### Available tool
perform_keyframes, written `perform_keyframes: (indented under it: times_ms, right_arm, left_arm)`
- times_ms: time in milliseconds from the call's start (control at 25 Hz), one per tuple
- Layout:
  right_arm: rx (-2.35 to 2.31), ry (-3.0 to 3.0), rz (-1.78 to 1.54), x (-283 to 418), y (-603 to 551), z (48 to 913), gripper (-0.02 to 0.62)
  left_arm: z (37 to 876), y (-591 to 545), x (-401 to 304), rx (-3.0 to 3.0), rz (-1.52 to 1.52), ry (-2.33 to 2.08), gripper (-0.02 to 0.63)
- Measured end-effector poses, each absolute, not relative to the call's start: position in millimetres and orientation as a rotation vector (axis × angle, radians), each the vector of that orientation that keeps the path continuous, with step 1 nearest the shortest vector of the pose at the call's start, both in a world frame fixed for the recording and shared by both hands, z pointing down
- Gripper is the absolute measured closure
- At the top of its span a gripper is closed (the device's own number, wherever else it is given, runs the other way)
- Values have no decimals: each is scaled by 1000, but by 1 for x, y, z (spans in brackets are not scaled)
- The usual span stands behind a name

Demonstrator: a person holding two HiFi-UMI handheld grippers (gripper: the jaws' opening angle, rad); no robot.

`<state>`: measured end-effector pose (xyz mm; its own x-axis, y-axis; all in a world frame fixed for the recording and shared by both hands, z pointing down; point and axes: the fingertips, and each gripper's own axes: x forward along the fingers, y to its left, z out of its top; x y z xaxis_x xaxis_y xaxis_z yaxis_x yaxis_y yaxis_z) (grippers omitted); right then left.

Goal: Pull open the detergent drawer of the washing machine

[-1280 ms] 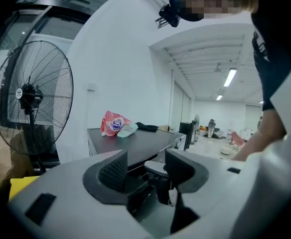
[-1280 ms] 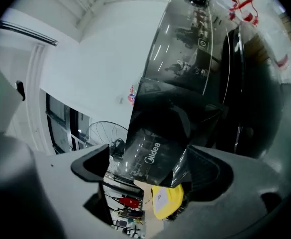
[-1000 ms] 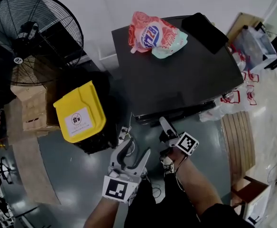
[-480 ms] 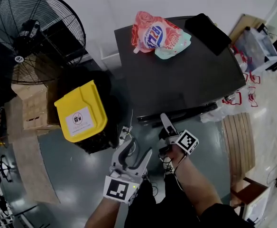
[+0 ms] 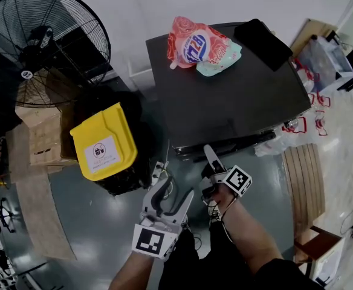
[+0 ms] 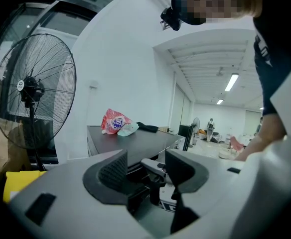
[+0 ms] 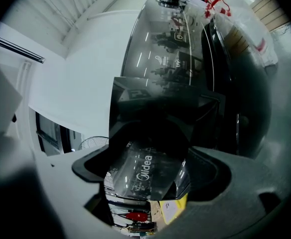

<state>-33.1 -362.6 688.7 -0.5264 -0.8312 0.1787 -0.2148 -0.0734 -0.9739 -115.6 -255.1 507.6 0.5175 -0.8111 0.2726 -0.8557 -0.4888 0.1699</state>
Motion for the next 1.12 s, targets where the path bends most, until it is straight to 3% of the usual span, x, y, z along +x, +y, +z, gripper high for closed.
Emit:
perform_keyframes:
  times_ms: [1120]
  right_arm:
    - [-1139,1670,-1644,-5,-277,687,126]
  left_arm:
    - [494,-202,-94,2573,205,-1289,391]
